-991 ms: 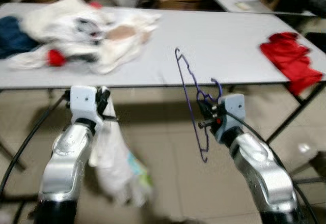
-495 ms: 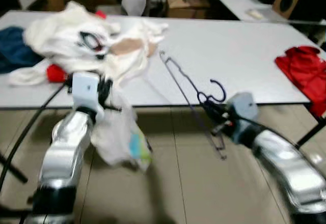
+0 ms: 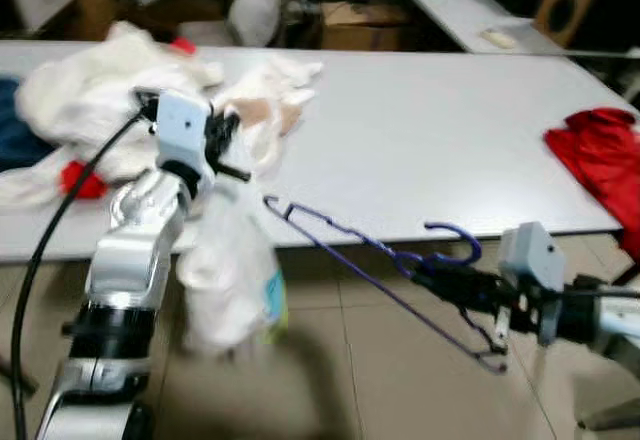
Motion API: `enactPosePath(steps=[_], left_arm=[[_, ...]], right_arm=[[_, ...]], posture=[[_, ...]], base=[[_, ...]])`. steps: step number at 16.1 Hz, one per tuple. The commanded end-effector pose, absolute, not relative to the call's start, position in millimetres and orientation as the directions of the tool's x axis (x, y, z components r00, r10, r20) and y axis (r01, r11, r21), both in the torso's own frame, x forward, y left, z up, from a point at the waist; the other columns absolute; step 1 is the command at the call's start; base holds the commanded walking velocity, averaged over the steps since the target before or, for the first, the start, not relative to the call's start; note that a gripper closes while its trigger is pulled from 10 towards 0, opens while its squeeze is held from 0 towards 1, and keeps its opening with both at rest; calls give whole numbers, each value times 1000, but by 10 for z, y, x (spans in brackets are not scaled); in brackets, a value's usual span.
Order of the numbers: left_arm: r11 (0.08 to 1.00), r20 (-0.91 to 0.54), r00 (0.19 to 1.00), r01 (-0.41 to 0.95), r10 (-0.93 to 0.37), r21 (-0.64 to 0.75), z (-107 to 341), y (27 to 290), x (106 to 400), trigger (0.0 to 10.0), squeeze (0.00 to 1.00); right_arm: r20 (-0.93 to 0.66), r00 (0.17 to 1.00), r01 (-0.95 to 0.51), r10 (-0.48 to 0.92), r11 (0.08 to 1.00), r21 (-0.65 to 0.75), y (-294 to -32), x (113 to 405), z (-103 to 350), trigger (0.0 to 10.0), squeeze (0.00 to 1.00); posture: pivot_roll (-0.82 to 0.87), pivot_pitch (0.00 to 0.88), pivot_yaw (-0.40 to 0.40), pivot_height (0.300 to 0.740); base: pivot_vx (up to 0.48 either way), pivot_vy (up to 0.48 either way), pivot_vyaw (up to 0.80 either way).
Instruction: Hang hanger
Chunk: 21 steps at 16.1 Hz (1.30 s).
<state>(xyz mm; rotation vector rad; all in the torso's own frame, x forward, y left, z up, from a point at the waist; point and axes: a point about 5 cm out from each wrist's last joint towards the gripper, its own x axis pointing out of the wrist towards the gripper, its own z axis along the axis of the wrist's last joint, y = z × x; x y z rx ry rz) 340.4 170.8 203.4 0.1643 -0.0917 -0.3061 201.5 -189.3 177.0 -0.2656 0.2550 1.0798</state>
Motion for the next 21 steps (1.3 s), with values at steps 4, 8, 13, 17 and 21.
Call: enactPosePath(steps=[4, 8, 13, 17, 21], left_arm=[[905, 165, 898, 375, -408, 199, 2312, 1490, 3451, 10000, 0], [883, 221, 859, 421, -462, 208, 2540, 1405, 3407, 10000, 0], [873, 316, 815, 433, -486, 225, 2908, 1369, 3357, 10000, 0], [855, 363, 775, 459, -518, 240, 3171, 1283, 3295, 10000, 0], [801, 317, 736, 541, -599, 258, 3080, 1085, 3216, 10000, 0]], right_arm=[[-357, 389, -918, 849, 390, -72, -1860, 1945, 1831, 10000, 0], [-371, 402, -913, 837, 397, -95, -1800, 2021, 1786, 10000, 0], [-358, 421, -906, 833, 407, -120, -1739, 2117, 1791, 10000, 0], [-340, 436, -900, 833, 414, -137, -1704, 2165, 1812, 10000, 0], [-320, 429, -903, 844, 411, -127, -1652, 2173, 1821, 10000, 0]], posture=[[-44, 0, -20, 740], [-40, 0, -27, 740], [-24, 0, -37, 740], [-20, 0, -36, 740], [-23, 0, -31, 740]], base=[[403, 0, 0], [404, 0, 0], [401, 0, 0], [386, 0, 0], [88, 0, 0]])
